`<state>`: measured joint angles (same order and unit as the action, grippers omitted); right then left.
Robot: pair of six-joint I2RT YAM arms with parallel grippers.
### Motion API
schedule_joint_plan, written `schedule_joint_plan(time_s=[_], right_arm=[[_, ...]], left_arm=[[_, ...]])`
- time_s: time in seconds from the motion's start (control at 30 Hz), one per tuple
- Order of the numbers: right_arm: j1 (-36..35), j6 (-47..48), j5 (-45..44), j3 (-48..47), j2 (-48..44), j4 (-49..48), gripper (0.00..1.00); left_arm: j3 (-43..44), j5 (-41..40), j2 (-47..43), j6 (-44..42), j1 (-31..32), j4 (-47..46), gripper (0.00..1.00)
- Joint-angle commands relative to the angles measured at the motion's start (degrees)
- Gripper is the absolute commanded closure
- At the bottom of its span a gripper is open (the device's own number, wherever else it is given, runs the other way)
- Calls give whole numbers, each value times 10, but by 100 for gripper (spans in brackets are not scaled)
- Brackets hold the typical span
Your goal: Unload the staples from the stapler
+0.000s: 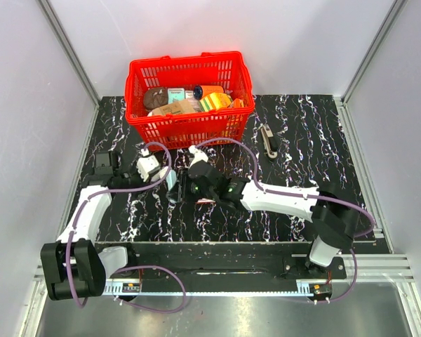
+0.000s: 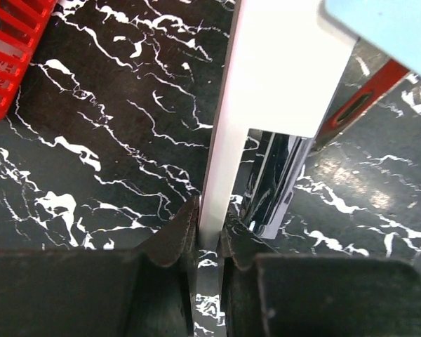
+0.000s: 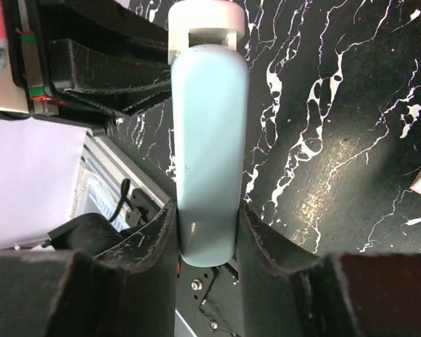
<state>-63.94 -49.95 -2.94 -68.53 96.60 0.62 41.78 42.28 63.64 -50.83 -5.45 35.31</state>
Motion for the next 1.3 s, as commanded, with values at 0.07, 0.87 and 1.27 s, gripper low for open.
schedule_joint_plan(time_s=[0.07,0.87,1.27], right_arm=[[-5,74,50,26,3,9,100],[-36,172,0,19,32,32,100],[-30,145,-133,-71,22,75,100]], left_arm=[[-56,-110,-16,-100,-9,-143,100],[-210,-228,-80,-184,34,-474,100],[-77,-17,-129,-19,64,-58,55]])
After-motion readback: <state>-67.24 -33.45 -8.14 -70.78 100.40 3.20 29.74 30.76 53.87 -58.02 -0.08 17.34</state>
